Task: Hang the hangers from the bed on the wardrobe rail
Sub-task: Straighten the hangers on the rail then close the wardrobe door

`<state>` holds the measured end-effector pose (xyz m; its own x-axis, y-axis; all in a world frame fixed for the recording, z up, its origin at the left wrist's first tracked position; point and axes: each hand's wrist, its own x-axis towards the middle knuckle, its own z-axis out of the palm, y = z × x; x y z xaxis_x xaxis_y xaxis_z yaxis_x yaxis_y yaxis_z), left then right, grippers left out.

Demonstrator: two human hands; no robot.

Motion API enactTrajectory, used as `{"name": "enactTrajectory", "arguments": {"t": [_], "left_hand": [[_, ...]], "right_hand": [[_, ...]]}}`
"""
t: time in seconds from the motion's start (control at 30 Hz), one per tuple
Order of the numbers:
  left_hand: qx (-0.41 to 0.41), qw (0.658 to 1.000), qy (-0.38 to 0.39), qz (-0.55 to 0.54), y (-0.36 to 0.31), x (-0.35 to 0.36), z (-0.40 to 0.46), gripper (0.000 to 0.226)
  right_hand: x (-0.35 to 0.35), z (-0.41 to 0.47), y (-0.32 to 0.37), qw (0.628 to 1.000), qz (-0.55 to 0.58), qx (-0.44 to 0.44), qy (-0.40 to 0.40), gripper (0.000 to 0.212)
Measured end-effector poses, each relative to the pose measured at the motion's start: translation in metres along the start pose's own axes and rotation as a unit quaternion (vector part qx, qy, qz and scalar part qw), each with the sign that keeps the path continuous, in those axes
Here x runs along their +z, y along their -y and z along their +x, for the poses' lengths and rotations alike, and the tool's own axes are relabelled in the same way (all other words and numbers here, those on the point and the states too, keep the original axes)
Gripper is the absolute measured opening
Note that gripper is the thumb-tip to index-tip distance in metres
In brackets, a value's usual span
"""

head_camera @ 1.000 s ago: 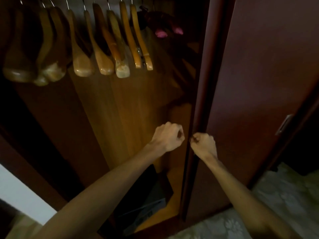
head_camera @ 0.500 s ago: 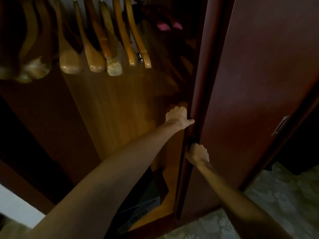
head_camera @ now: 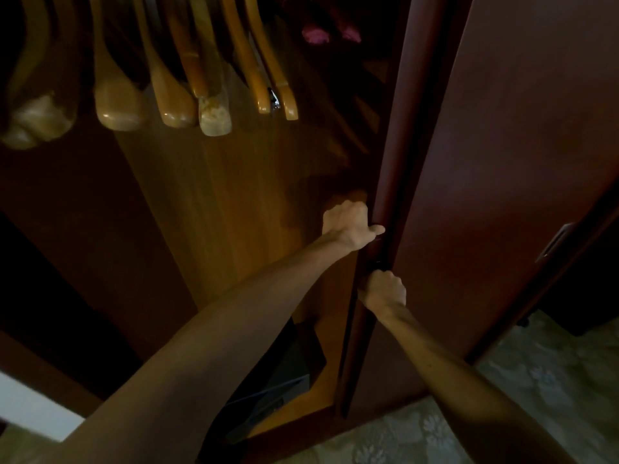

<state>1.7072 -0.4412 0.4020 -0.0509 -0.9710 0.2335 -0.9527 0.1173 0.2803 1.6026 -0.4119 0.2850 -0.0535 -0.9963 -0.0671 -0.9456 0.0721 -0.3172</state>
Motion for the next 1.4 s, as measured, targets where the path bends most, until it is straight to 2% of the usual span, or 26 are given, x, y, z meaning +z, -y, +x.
{"name": "enactTrajectory", "arguments": {"t": [0.23,0.43,0.8,1.1,1.4], "left_hand": [[0.001,1.0,-0.01,0.006,0.014,-0.005,-0.008,0.043],[-0.001,1.0,-0.012,0.024,0.033,-0.011,-0.017,0.049],[-0.003,0.998,-0.026,0.058,0.074,-0.025,-0.045,0.053],[-0.043,0.998,-0.01,0.053,0.108,-0.047,-0.075,0.05],[-0.086,0.995,0.006,0.05,0.148,-0.067,-0.107,0.047]], "right_hand": [[0.004,0.003,-0.003,0.999,0.002,-0.034,-0.021,0.019],[0.009,0.007,-0.003,0.996,0.048,-0.071,0.038,0.015],[0.018,-0.012,0.021,0.985,0.034,-0.156,0.067,0.028],[0.024,-0.028,0.053,0.972,0.035,-0.202,0.113,0.034],[0.04,-0.046,0.09,0.955,0.009,-0.268,0.125,0.039]]}}
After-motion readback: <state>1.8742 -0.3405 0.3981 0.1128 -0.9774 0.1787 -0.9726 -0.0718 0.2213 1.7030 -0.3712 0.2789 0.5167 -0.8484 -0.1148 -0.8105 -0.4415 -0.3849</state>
